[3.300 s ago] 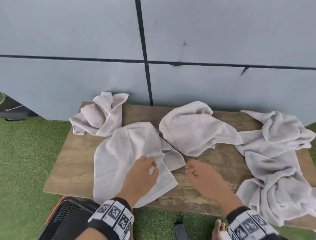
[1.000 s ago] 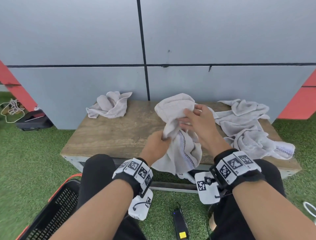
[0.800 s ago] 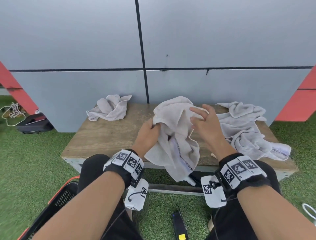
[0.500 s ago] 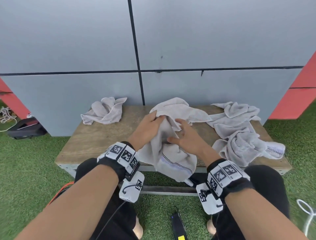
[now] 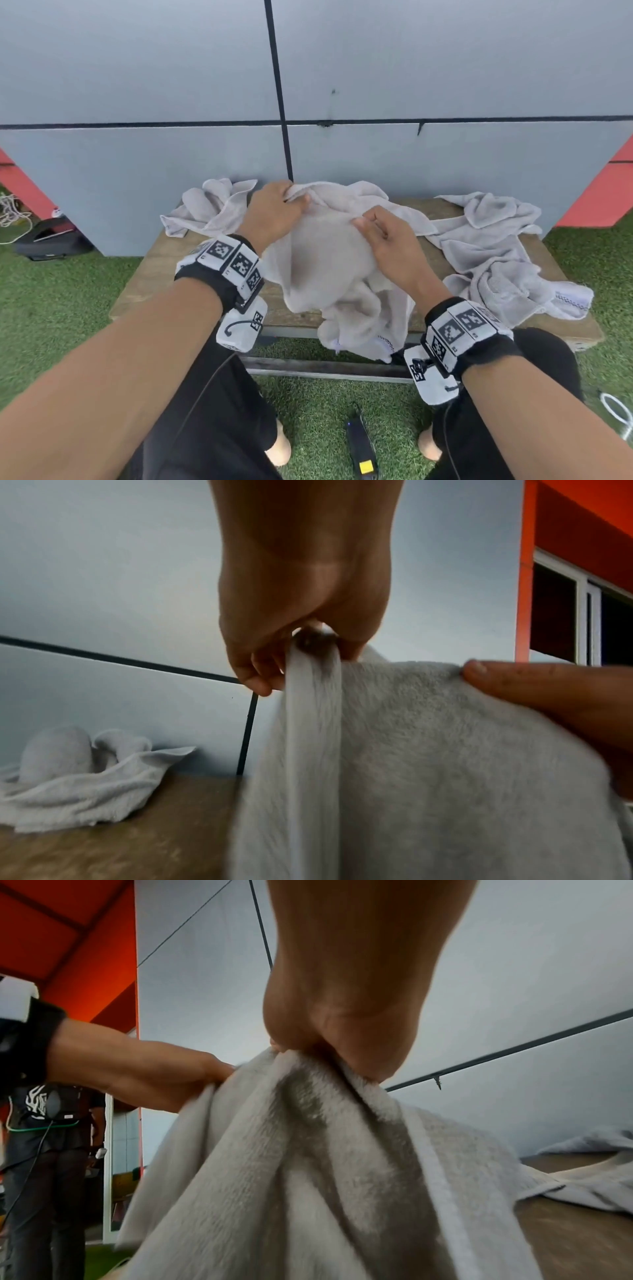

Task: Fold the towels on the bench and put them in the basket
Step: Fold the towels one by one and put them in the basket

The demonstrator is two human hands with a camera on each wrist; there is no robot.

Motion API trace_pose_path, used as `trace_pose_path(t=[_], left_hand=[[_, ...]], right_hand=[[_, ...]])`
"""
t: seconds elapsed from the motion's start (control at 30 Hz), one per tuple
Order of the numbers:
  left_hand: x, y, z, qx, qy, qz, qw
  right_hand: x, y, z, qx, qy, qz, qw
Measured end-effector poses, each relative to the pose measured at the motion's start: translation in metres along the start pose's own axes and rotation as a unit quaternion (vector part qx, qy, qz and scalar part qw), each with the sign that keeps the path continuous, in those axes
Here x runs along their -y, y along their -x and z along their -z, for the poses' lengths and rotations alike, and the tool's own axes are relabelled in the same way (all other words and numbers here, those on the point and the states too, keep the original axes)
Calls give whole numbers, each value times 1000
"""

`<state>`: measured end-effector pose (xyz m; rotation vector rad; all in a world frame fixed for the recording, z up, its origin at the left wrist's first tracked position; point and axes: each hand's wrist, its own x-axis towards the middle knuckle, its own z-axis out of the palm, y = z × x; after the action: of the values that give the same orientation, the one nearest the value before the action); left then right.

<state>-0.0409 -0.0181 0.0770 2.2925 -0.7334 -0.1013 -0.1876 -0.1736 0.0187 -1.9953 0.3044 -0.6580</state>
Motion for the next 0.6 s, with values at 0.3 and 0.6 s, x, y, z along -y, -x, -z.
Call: trace_pose_path(t=[0.3, 0.6], left_hand=[[-17, -13, -22, 194, 13, -165, 967], [-12, -31, -10, -6, 95, -177, 980]], right_hand=[[25, -27, 3, 17, -52, 47, 997], [-39, -9, 15, 63, 200, -109, 972]])
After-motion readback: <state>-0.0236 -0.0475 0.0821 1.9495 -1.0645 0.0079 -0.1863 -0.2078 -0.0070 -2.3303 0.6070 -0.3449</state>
